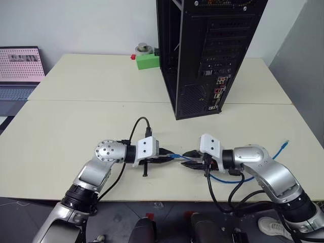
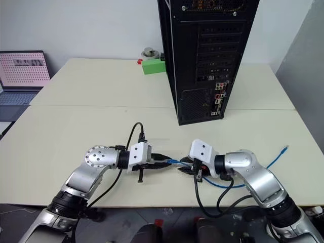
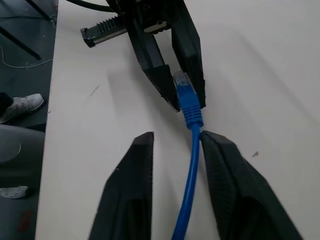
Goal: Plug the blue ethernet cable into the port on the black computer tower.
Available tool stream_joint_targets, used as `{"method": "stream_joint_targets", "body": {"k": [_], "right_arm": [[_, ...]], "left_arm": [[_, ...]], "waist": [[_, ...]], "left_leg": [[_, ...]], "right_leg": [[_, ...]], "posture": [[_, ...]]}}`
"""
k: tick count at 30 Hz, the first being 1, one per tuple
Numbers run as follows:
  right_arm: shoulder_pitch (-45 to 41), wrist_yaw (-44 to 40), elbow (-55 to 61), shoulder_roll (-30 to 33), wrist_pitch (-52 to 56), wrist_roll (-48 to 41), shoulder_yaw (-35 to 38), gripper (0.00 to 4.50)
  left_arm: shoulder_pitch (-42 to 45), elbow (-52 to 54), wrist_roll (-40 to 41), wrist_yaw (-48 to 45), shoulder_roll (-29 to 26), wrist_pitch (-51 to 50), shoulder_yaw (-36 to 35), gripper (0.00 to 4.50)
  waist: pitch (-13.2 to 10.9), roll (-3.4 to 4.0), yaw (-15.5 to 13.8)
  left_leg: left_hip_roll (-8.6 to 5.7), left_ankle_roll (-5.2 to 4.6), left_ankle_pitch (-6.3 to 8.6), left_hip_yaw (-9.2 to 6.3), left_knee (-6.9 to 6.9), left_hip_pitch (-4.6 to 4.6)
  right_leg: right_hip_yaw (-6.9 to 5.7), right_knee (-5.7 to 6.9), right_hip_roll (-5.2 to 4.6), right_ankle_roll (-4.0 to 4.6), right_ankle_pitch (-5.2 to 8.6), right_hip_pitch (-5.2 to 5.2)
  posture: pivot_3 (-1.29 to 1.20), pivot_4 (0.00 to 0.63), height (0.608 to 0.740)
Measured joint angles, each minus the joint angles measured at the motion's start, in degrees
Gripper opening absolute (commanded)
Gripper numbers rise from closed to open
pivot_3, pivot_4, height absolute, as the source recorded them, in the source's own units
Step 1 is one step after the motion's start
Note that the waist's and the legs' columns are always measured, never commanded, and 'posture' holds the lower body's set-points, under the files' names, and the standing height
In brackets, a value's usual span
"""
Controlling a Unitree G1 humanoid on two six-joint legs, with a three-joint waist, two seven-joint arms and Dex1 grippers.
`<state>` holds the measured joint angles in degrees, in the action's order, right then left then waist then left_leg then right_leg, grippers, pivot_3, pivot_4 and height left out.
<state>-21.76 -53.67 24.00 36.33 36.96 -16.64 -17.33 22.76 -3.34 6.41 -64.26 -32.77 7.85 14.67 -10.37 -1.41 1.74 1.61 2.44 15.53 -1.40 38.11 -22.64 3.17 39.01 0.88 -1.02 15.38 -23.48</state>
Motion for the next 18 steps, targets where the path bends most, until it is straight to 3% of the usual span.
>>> {"method": "stream_joint_targets", "body": {"k": [3,8,9,13,18], "right_arm": [[0.04,-1.00,1.00,1.91,1.66,-2.89,3.77,2.79],[0.97,0.56,4.60,1.21,9.64,-13.04,13.46,2.79],[1.04,2.14,5.21,-0.13,11.70,-15.17,14.56,2.79],[1.01,6.88,5.73,-4.47,15.38,-18.58,15.42,2.79],[-0.12,11.57,5.19,-9.50,17.22,-20.36,14.60,2.79]], "left_arm": [[-0.03,-1.91,-1.71,2.11,0.37,6.73,-0.41,0.31],[0.86,-9.10,-10.61,11.56,0.54,28.42,-1.64,0.31],[1.89,-12.11,-16.08,16.42,0.51,37.19,-2.15,0.31],[4.67,-17.17,-25.88,26.49,0.38,55.05,-5.01,0.31],[5.08,-20.24,-33.54,35.92,0.52,62.39,-7.04,0.31]], "waist": [[0.00,0.00,-0.10],[0.00,0.00,-0.07],[0.01,-0.01,-0.09],[0.02,-0.02,-0.10],[0.02,-0.01,-0.08]], "left_leg": [[0.01,0.00,0.00,-0.02,0.01,-0.02],[0.03,0.00,0.00,-0.05,0.00,0.01],[0.03,0.00,0.00,-0.05,0.00,0.01],[0.07,0.00,0.00,-0.04,-0.01,0.01],[0.06,0.00,0.00,-0.04,-0.01,0.00]], "right_leg": [[-0.02,0.00,-0.04,0.00,0.00,0.00],[-0.03,0.00,-0.05,0.01,-0.01,0.04],[0.01,0.00,-0.05,0.01,-0.02,0.04],[0.16,0.01,-0.10,0.01,-0.02,0.05],[0.01,0.03,-0.16,-0.03,-0.04,0.04]], "posture": [[0.00,0.150,0.740],[0.00,0.150,0.740],[0.00,0.150,0.740],[0.00,0.150,0.740],[0.00,0.150,0.740]]}}
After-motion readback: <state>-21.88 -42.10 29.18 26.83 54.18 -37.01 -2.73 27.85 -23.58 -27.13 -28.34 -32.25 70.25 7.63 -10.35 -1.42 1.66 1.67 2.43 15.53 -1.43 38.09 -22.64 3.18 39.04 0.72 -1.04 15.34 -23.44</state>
